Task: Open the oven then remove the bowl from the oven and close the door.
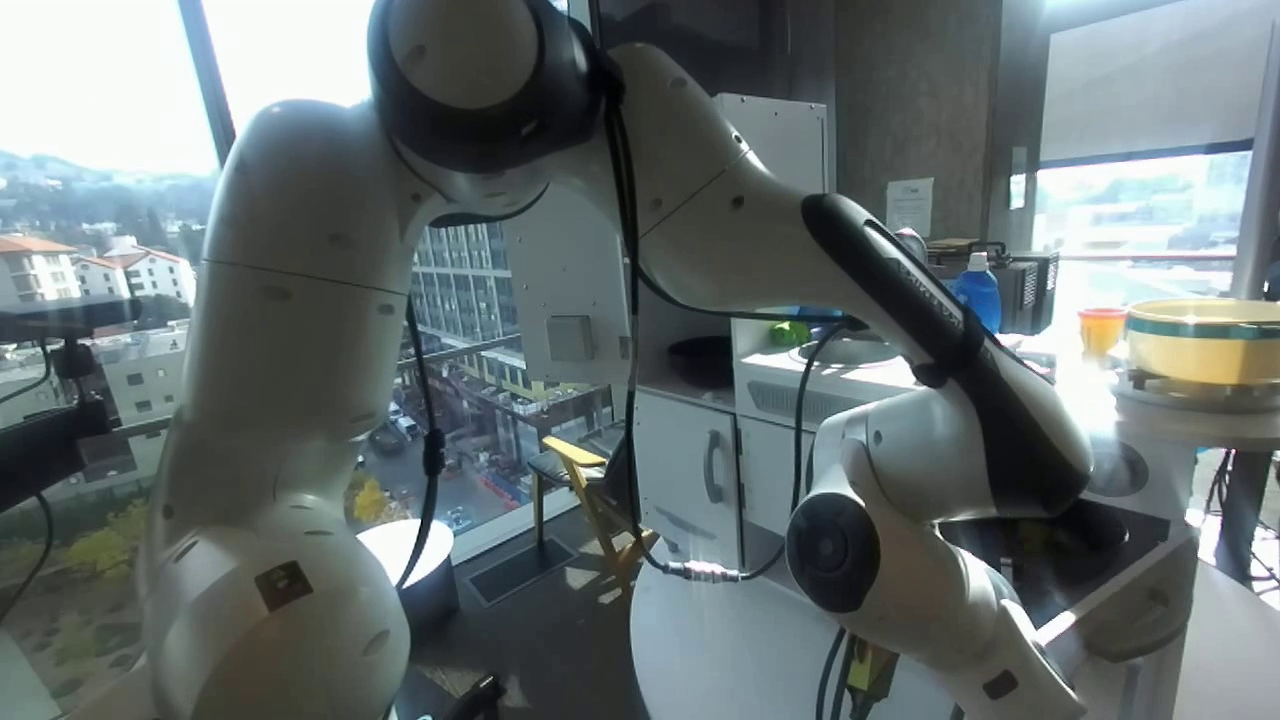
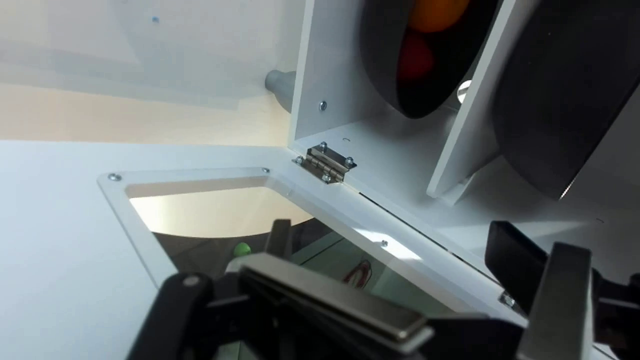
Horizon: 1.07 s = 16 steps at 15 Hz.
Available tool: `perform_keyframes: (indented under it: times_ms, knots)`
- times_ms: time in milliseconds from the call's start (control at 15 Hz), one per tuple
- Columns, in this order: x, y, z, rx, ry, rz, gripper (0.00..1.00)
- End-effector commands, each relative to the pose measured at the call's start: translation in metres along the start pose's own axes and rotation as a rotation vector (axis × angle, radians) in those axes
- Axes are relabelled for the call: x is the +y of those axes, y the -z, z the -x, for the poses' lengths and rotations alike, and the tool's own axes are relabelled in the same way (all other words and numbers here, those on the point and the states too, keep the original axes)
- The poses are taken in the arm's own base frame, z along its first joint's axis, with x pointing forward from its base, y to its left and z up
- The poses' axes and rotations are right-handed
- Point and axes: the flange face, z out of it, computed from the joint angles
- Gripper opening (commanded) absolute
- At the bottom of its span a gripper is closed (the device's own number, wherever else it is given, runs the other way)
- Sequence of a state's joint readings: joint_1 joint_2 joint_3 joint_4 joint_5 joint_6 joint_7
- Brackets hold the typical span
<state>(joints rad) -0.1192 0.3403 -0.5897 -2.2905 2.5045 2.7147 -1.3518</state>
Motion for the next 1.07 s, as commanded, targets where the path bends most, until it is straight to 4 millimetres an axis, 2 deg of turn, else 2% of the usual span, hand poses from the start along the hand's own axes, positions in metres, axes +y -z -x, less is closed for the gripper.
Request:
perform_keyframes:
  times_ms: [0, 467, 667, 1000]
  knots:
    - [-0.002, 0.021, 0.012, -0.008, 0.094, 0.025, 1.00]
    - [0.001, 0.076, -0.029, 0.076, 0.203, 0.087, 1.00]
    - [0.005, 0.094, -0.016, 0.041, 0.271, 0.049, 1.00]
    - [0.000, 0.113, 0.026, -0.041, 0.293, -0.002, 1.00]
